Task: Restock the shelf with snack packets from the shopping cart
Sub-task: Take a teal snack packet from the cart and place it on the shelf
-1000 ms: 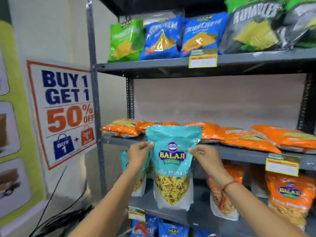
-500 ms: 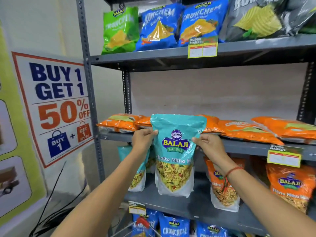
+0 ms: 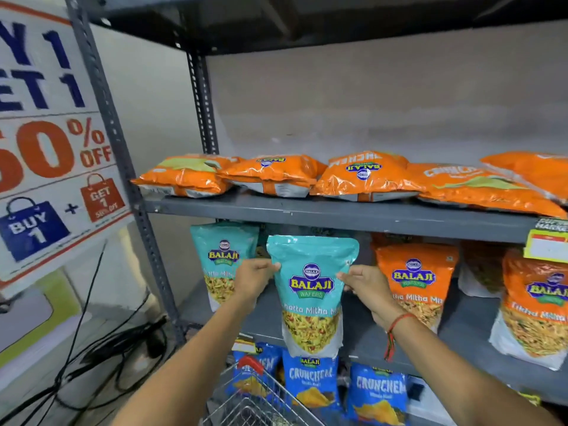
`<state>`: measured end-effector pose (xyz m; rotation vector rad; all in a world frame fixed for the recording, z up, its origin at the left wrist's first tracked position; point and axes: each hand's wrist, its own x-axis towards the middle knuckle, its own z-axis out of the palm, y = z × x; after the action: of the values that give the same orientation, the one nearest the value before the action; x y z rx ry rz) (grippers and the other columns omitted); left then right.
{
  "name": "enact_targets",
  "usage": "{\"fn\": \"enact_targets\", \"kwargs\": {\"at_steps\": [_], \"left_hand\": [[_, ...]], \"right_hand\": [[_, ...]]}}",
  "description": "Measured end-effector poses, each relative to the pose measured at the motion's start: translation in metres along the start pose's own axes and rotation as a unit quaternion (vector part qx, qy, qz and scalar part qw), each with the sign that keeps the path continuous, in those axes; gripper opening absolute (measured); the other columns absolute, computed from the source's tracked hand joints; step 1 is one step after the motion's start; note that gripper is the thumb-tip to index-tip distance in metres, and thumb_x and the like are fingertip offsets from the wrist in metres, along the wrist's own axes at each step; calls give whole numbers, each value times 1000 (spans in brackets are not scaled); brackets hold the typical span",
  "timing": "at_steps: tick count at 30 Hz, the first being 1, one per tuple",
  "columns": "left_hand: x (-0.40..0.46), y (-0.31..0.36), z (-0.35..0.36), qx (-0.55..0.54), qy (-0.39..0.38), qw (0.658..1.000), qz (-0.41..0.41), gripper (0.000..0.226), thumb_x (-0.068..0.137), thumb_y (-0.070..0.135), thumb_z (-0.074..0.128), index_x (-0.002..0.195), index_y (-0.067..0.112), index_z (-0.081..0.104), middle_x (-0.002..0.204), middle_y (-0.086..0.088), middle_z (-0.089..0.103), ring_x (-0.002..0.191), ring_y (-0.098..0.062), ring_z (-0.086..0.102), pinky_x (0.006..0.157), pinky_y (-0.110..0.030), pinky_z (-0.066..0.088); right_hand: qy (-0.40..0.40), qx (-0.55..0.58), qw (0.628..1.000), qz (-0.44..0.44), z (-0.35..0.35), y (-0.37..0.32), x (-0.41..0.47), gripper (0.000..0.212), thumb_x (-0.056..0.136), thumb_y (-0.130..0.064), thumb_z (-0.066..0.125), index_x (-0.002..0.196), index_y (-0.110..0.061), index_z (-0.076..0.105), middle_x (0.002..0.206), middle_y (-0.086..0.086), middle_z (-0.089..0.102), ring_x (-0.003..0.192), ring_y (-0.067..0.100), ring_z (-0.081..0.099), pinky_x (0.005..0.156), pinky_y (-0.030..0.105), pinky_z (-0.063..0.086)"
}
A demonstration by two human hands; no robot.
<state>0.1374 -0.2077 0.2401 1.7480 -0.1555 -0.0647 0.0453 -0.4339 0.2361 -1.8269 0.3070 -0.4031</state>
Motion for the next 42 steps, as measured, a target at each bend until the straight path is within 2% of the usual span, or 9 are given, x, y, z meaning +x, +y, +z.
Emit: {"fn": "enact_targets", "kwargs": {"at_steps": [11,16,19,21,25,29,35,39,42], "left_hand": [[77,-34,44,-8,23,1000,6,15,78,24,75,89,15,78,94,-5,76,84,-14,67,79,-33,55],[93,-40,57,-10,-16,999,36,20,84,21,69,94,5,75,90,-3,74,69,5,63,60,-10,48],[97,-47,60,-30,-52,997,44,17,86,18,66,94,4,74,98,-11,75,86,-12,68,77,-26,56],[95,-59,62,-39,-87,995,40,20,85,17,67,101,4,71,106,-15,74,97,-21,69,89,-40,57],[69,-109,67,23,-133,991,-25,76,57,40,88,123,25,55,121,5,68,112,-11,63,97,-36,52],[53,-168,75,79,-134,986,-60,80,49,55,87,118,39,49,118,11,68,110,-9,64,97,-44,53],[56,-172,75,90,-104,989,-59,59,68,31,80,119,29,52,118,8,68,110,-11,65,97,-36,53],[65,-169,74,125,-90,987,-55,53,74,24,76,118,37,50,119,7,67,112,-13,63,99,-34,51],[61,-166,78,113,-78,989,-59,53,77,21,74,124,24,50,117,6,64,113,-16,62,94,-28,49]], "right_hand": [[49,-4,998,28,11,42,79,17,83,-20,69,65,-24,68,76,2,73,63,11,61,63,26,50],[38,34,997,49,11,57,93,10,87,-23,64,83,-16,71,82,-3,73,70,12,63,64,25,48],[13,66,997,37,12,64,94,10,86,-25,65,90,-16,67,84,-9,72,76,11,64,63,22,45],[-65,90,993,49,14,79,93,33,76,-35,75,105,-24,64,101,-11,73,94,7,67,75,24,49],[-216,52,966,132,22,131,81,81,59,-31,88,125,-27,43,121,-12,63,110,3,60,85,19,50],[-200,53,966,154,42,170,70,68,69,-2,80,123,-16,42,125,4,61,105,5,59,77,10,50],[-141,54,976,155,61,188,78,72,50,-24,89,110,-34,51,122,-2,66,113,13,62,100,39,50],[-124,55,979,149,69,188,82,74,48,-32,89,110,-36,50,118,-3,67,109,13,64,97,41,53],[-124,59,979,149,69,184,82,77,49,-31,90,114,-35,48,122,-2,66,110,13,63,97,42,53]]}}
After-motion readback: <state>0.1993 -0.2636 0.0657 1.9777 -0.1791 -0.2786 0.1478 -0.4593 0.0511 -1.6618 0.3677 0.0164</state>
